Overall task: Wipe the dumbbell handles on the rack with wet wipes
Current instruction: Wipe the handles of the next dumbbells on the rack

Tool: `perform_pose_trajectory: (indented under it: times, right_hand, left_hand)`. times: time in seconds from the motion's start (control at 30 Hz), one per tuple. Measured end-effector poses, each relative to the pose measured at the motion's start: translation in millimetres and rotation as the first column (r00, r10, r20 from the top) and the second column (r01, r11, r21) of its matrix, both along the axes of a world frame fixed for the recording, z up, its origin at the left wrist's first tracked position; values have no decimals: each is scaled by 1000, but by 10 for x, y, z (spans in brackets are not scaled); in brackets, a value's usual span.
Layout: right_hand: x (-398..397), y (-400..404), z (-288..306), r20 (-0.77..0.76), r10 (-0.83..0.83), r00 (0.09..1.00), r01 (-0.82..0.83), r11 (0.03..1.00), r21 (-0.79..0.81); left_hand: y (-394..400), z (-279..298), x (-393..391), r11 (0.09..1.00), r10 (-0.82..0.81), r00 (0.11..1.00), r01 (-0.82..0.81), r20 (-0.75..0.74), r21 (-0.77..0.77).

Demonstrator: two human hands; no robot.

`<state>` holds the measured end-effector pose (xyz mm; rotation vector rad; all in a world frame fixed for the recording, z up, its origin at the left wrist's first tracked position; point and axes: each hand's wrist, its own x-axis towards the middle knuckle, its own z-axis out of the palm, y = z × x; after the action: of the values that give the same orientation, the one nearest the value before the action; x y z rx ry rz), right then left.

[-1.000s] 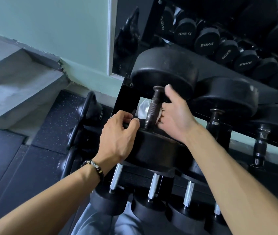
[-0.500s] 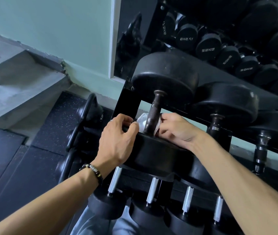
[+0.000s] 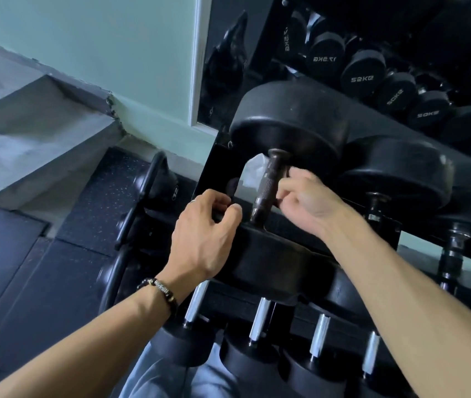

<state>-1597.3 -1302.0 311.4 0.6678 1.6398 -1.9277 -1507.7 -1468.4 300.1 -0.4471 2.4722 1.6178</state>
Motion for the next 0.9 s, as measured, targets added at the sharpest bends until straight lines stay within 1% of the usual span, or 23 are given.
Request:
perform_pose_trajectory:
  times: [0.07, 0.1, 0.13, 0.17, 0.2, 0.23, 0.27, 0.3, 0.4, 0.43, 0.47, 0.5, 0.53, 0.57, 0.6, 0.63, 0.7, 0.77, 0.8, 0.83, 0.9]
  right_hand:
    - [225, 39, 26, 87, 206, 975, -213, 974, 77]
    - [295, 35, 52, 105, 271, 957, -280, 955, 91]
    - [294, 37, 55, 84, 269, 959, -276, 957, 86]
    - [238, 18, 74, 49, 196, 979, -200, 977, 74]
    - [115, 12, 48, 7, 84, 996, -84, 995, 46]
    - [2, 2, 46, -13, -4, 1000, 4, 1000, 26]
    - [-46, -18, 29, -24, -39, 999, 40, 999, 38]
    - [-9, -8, 0, -11, -12, 1000, 13, 999, 42]
    - [285, 15, 61, 98, 197, 976, -201, 979, 40]
    - [320, 11, 120, 101, 236, 966, -241, 970, 40]
    - [283, 20, 160, 70, 219, 973, -223, 973, 60]
    - [175, 13, 160, 21, 147, 989, -148, 987, 56]
    - [43, 10, 147, 3, 56, 998, -56, 997, 52]
    - [-29, -10, 152, -6, 7, 1000, -7, 1000, 7]
    - [-35, -15, 132, -4, -7, 1000, 7, 1000, -19]
    - [21, 1, 131, 23, 25, 999, -24, 999, -30]
    - [234, 46, 163, 89, 179, 980, -176, 984, -38]
    - [312, 109, 213, 87, 310, 947, -311, 950, -3]
    - [248, 115, 238, 62, 302, 951, -304, 952, 31]
    - [139, 100, 232, 19, 234, 972, -235, 972, 19]
    - [-24, 14, 226, 3, 38, 999, -38, 999, -5]
  left_hand:
    - [-5, 7, 2, 1000, -3, 1000, 3, -4, 5]
    - [-5, 2, 3, 1000, -6, 1000, 6, -5, 4]
    - [-5, 1, 8, 1000, -6, 1000, 6, -5, -1]
    - [-4, -3, 7, 1000, -10, 1000, 10, -4, -6]
    - [-3, -6, 6, 1000, -13, 1000, 13, -5, -9]
    - [1, -12, 4, 1000, -11, 1000, 11, -6, -7]
    - [3, -12, 4, 1000, -8, 1000, 8, -3, -4]
    - [3, -12, 6, 1000, -8, 1000, 8, 1, -1]
    - [-3, 0, 8, 1000, -12, 1000, 12, 1, -5]
    - [-5, 0, 6, 1000, -13, 1000, 13, -1, -7]
    - [-4, 5, 9, 1000, -12, 1000, 12, -2, -7]
    - [-5, 10, 7, 1000, -13, 1000, 13, -3, -6]
    - [-4, 17, 9, 1000, -13, 1000, 13, -5, -3]
    - [-2, 27, 9, 1000, -9, 1000, 9, -5, 1]
    - [-2, 33, 7, 1000, -9, 1000, 9, -7, 5]
    - [3, 38, 4, 1000, -8, 1000, 8, -8, 4]
    - [-3, 39, 2, 1000, -10, 1000, 10, -6, -14]
    - [-5, 37, 0, 1000, -5, 1000, 5, -1, -27]
    - [-3, 43, -4, 1000, -9, 1000, 9, -1, -27]
    - [1, 47, -9, 1000, -14, 1000, 14, -2, -25]
    - [10, 50, -2, 1000, -11, 1000, 11, 2, -16]
